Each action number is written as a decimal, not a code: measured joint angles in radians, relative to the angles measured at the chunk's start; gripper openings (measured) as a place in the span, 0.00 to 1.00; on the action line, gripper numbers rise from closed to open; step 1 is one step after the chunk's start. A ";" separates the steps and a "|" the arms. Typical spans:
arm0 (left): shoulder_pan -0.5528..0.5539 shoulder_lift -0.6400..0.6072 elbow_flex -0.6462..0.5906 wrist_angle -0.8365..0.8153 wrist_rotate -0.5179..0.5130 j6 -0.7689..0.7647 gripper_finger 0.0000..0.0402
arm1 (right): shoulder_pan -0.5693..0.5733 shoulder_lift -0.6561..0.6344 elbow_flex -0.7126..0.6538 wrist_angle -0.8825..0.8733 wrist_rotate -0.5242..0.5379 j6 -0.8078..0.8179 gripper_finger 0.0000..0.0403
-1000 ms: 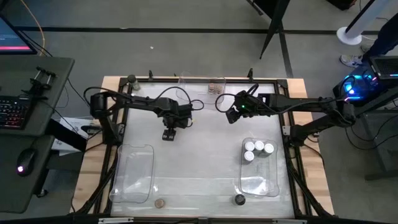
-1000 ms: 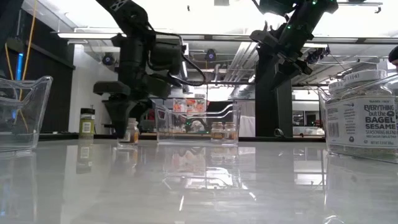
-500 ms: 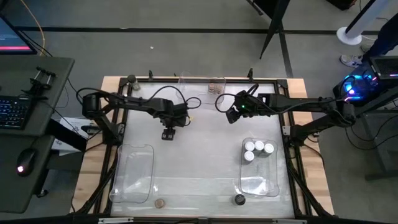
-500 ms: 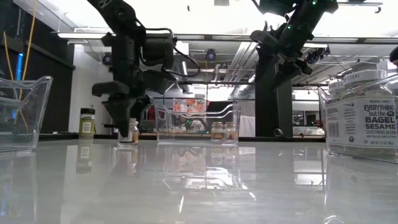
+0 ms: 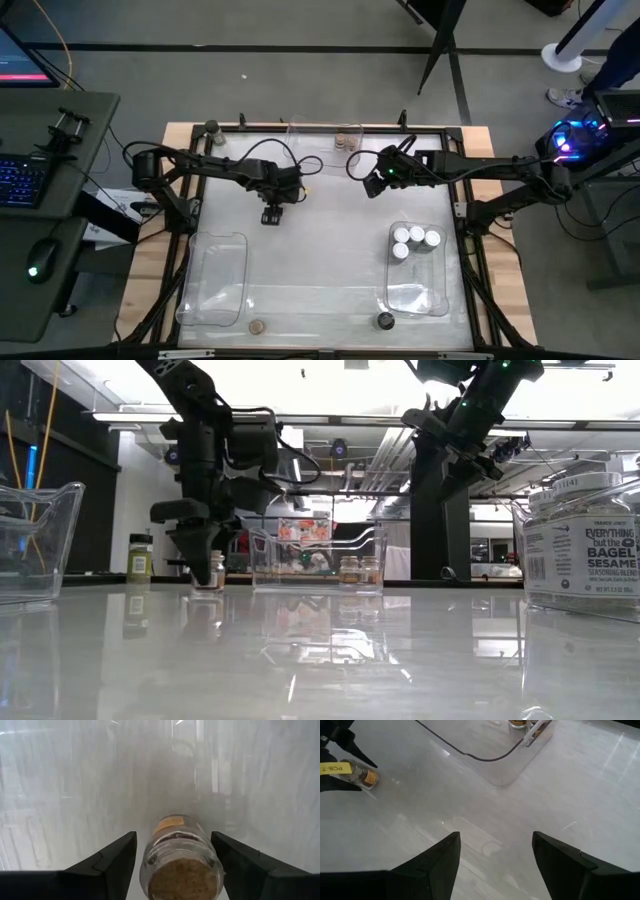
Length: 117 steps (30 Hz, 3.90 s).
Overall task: Sort spices by type
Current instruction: Put the brown seasoning bottle into the top transparent bin
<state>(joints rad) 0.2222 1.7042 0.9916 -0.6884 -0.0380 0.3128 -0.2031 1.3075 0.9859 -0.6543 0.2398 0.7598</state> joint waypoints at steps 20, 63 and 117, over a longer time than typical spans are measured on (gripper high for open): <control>0.014 -0.174 0.023 -0.052 0.000 -0.057 0.38 | 0.000 0.000 0.000 -0.005 -0.002 0.001 0.60; 0.317 0.508 0.771 0.119 -0.157 -0.229 0.38 | -0.026 0.000 0.000 0.204 0.048 0.123 0.60; 0.360 0.312 0.428 0.372 -0.100 -0.344 0.00 | -0.026 0.000 0.000 0.204 0.060 0.134 0.60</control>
<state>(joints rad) 0.5823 2.0167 1.4200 -0.3161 -0.1381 -0.0312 -0.2295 1.3075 0.9859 -0.4503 0.3000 0.8936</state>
